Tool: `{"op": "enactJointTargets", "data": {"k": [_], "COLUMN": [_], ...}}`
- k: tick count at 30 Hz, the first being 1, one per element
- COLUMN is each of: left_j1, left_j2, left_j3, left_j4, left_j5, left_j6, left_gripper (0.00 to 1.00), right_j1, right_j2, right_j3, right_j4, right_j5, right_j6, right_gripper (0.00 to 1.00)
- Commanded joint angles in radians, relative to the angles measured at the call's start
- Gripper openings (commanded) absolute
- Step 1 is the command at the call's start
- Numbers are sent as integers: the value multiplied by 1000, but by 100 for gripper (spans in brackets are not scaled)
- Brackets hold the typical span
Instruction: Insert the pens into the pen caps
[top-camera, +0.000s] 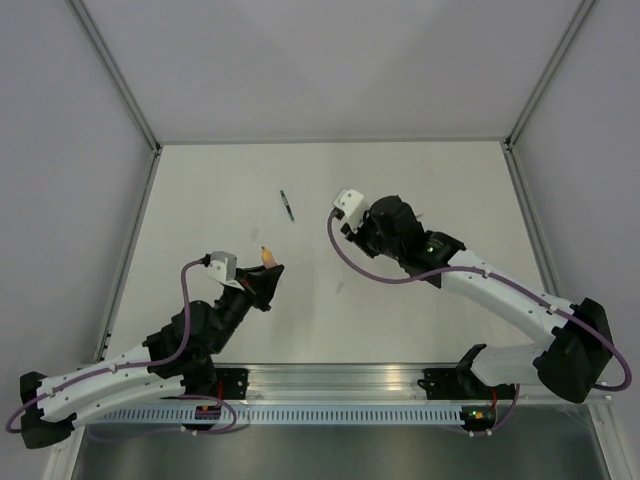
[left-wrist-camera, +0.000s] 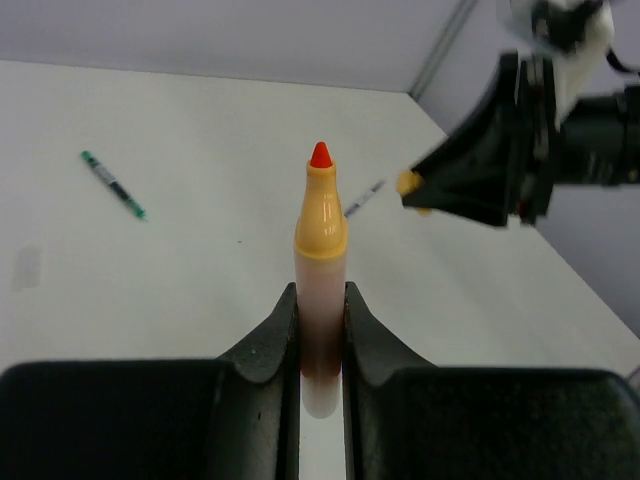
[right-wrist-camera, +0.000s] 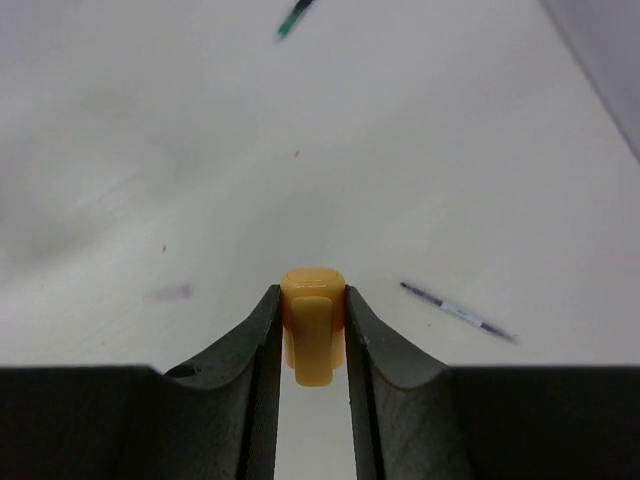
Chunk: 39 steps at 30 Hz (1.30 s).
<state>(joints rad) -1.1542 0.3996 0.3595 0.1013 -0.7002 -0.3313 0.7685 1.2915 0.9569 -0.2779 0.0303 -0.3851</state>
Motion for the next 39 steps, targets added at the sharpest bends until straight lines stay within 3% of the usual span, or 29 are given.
{"op": "enactJointTargets", "data": {"k": [1, 3, 7, 11, 16, 25, 32, 39], "left_j1": [-4, -4, -6, -4, -4, -4, -4, -4], "left_j2": [15, 33, 82, 148, 202, 212, 214, 216], "left_j3": [10, 13, 24, 48, 75, 79, 85, 90], "left_j4": [141, 150, 178, 172, 163, 159, 155, 144], "left_j5": [272, 341, 474, 476, 473, 462, 475, 464], "left_j6": [95, 104, 120, 104, 83, 55, 25, 21], "left_gripper": [2, 2, 2, 2, 2, 2, 2, 2], "right_j1": [5, 21, 136, 184, 238, 354, 511, 574], "right_j2": [-3, -6, -98, -181, -265, -244, -146, -106], "right_j3": [233, 288, 215, 163, 72, 5, 62, 51], "right_j4": [-48, -72, 81, 143, 270, 497, 554, 608], "right_j5": [180, 215, 336, 413, 440, 511, 654, 727], "right_j6": [339, 500, 612, 794, 905, 867, 718, 658], "right_gripper": [0, 0, 0, 0, 0, 0, 0, 0]}}
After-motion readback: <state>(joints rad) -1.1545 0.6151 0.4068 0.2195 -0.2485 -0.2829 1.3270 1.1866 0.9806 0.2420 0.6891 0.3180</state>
